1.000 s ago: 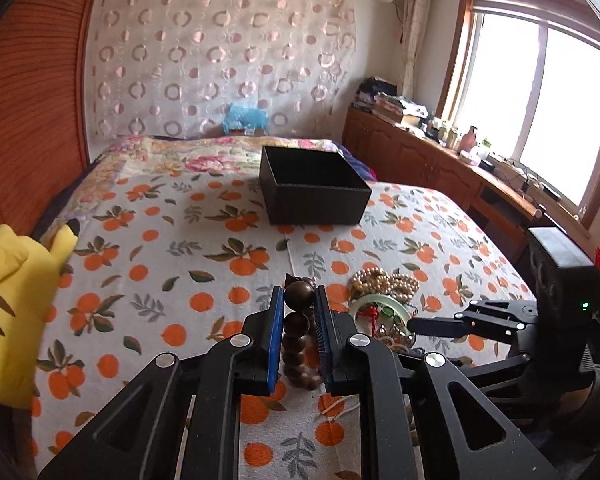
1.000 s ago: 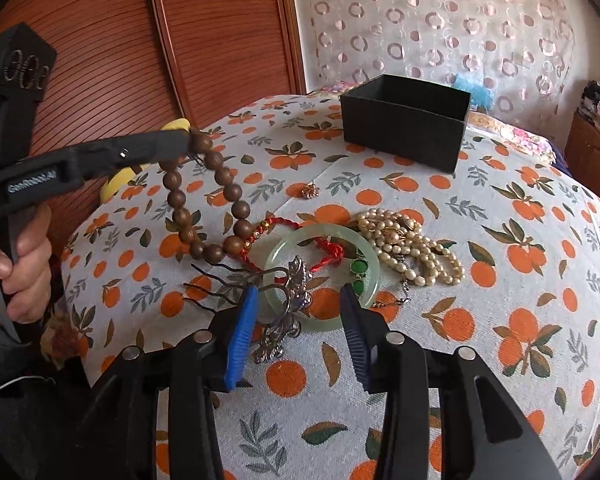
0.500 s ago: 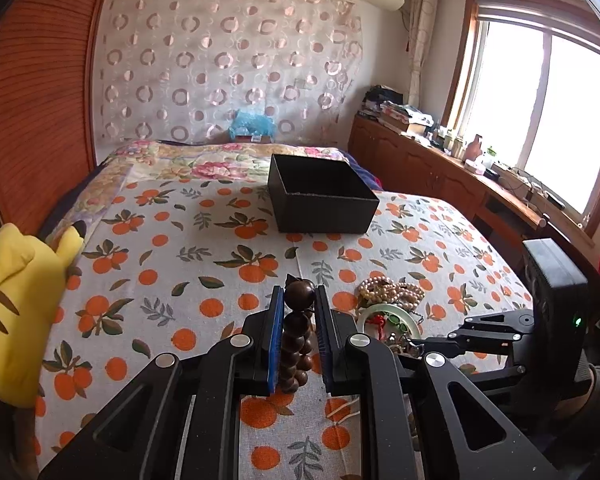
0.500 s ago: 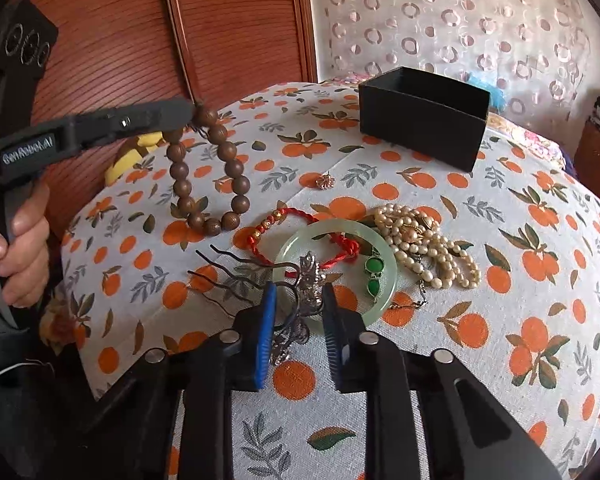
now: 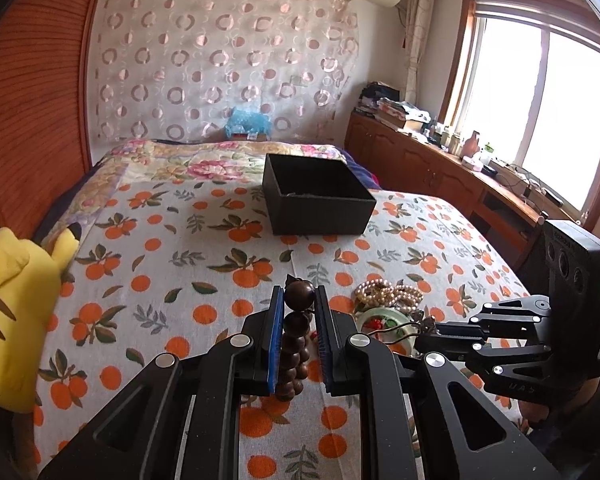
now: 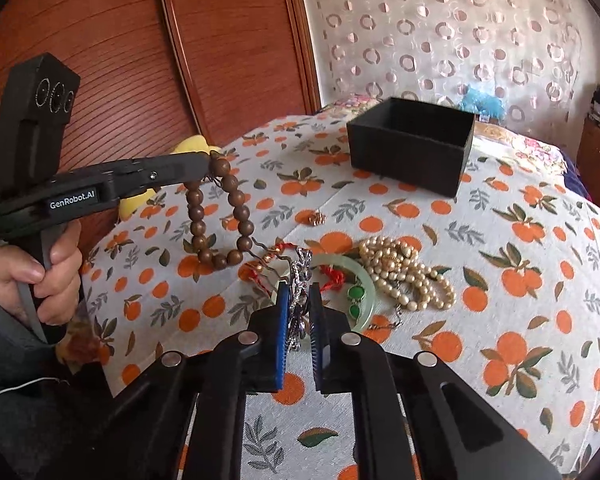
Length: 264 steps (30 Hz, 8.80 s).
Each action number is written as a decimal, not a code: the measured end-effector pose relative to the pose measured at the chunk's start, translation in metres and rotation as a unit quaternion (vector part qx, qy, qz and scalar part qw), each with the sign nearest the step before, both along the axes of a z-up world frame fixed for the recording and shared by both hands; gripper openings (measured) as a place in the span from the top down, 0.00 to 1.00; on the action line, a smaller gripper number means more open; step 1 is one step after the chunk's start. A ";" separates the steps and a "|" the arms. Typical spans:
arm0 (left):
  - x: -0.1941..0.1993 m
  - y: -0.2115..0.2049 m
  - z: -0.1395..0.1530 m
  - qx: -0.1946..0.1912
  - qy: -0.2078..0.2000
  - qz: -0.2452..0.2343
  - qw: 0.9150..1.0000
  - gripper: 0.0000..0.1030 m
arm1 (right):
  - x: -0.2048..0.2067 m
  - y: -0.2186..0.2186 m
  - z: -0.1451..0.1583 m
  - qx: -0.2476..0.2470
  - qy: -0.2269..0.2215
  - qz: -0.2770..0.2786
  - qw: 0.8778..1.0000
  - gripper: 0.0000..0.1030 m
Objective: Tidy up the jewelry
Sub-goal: 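Lower the bead bracelet into the black box with the left gripper while the right gripper drops the comb in, then move both open grippers back toward the jade bangle and pearls, then grasp the jade bangle with the left gripper while the right gripper grasps the pearl strand, then carry the jade bangle into the black box with the left gripper while the right gripper lowers the pearls in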
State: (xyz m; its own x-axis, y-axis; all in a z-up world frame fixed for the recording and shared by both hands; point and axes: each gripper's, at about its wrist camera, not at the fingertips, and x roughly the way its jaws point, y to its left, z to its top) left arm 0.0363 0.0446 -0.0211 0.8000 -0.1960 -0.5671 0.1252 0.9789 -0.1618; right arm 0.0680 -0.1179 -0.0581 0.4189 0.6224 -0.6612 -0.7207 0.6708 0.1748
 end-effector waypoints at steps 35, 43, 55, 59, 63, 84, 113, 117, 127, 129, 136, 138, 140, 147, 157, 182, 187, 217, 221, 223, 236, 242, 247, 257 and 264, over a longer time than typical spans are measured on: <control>0.107 -0.035 0.070 0.057 -0.056 -0.031 0.996 0.86 | 0.113 -0.037 0.055 0.021 -0.062 -0.053 0.996 0.89; 0.143 -0.028 0.083 0.058 -0.050 -0.027 0.997 0.86 | 0.161 -0.019 0.065 0.021 -0.050 -0.051 0.997 0.89; 0.203 -0.021 0.077 0.058 -0.025 -0.027 0.998 0.86 | 0.210 0.027 0.033 -0.046 0.002 0.010 0.999 0.89; 0.222 -0.022 0.065 0.053 -0.006 -0.033 0.998 0.86 | 0.216 0.030 0.027 -0.064 0.005 0.014 0.998 0.86; 0.234 -0.026 0.054 0.054 0.008 -0.043 0.998 0.86 | 0.218 0.021 0.032 -0.058 -0.008 -0.004 0.998 0.64; 0.201 -0.021 0.030 0.046 0.034 -0.043 0.997 0.56 | 0.166 -0.021 0.044 -0.044 -0.037 -0.058 0.997 0.64; 0.044 -0.036 -0.030 0.044 0.052 -0.054 0.996 0.55 | 0.014 -0.050 0.012 -0.037 -0.047 -0.103 0.993 0.64; 0.035 -0.039 -0.033 0.052 0.058 -0.050 0.996 0.55 | 0.004 -0.054 0.003 -0.039 -0.040 -0.108 0.993 0.64; 0.028 -0.061 -0.037 0.074 0.062 -0.062 0.993 0.18 | -0.015 -0.064 -0.008 -0.024 -0.034 -0.122 0.992 0.64; 0.030 -0.065 -0.040 0.076 0.067 -0.065 0.993 0.17 | -0.017 -0.068 -0.007 -0.023 -0.033 -0.125 0.991 0.64; 0.040 -0.086 -0.052 0.088 0.091 -0.096 0.987 0.17 | -0.019 -0.077 -0.004 -0.023 -0.040 -0.133 0.990 0.64; 0.041 -0.092 -0.054 0.094 0.095 -0.105 0.985 0.17 | -0.019 -0.080 -0.005 -0.025 -0.041 -0.134 0.990 0.64; 0.043 -0.098 -0.057 0.102 0.100 -0.113 0.983 0.17 | -0.019 -0.082 -0.006 -0.024 -0.039 -0.135 0.990 0.64; 0.054 -0.110 -0.064 0.122 0.119 -0.128 0.977 0.17 | -0.019 -0.085 -0.006 -0.024 -0.039 -0.135 0.990 0.64; 0.052 -0.113 -0.065 0.133 0.108 -0.122 0.978 0.33 | -0.017 -0.091 -0.009 -0.021 -0.038 -0.134 0.990 0.64; 0.015 -0.044 -0.031 0.054 0.041 -0.056 0.996 0.33 | 0.080 -0.039 -0.022 -0.096 0.013 -0.072 0.993 0.77; 0.015 -0.043 -0.033 0.053 0.042 -0.054 0.996 0.33 | 0.082 -0.035 -0.028 -0.111 0.013 -0.066 0.992 0.77; 0.019 -0.030 -0.018 0.054 0.021 -0.040 0.997 0.33 | 0.070 -0.024 0.089 -0.082 -0.138 -0.065 0.985 0.96; 0.025 -0.029 -0.010 0.057 0.014 -0.042 0.997 0.33 | 0.071 -0.025 0.110 -0.071 -0.152 -0.067 0.983 0.96; 0.028 -0.030 -0.006 0.059 0.010 -0.043 0.997 0.33 | 0.072 -0.025 0.122 -0.063 -0.159 -0.067 0.983 0.96; 0.059 -0.037 0.009 0.065 -0.002 -0.049 0.997 0.33 | 0.087 -0.006 0.169 -0.058 -0.196 -0.068 0.976 0.96; 0.076 -0.036 0.017 0.071 -0.008 -0.044 0.996 0.33 | 0.101 -0.001 0.183 -0.060 -0.204 -0.078 0.974 0.96; 0.094 -0.033 0.024 0.074 -0.010 -0.042 0.996 0.33 | 0.113 0.000 0.190 -0.059 -0.206 -0.081 0.973 0.96; 0.128 -0.029 0.028 0.081 -0.005 -0.043 0.996 0.33 | 0.148 -0.004 0.213 -0.024 -0.203 -0.081 0.976 0.96; 0.154 -0.032 0.026 0.076 0.002 -0.045 0.996 0.33 | 0.165 0.002 0.226 -0.015 -0.217 -0.075 0.973 0.96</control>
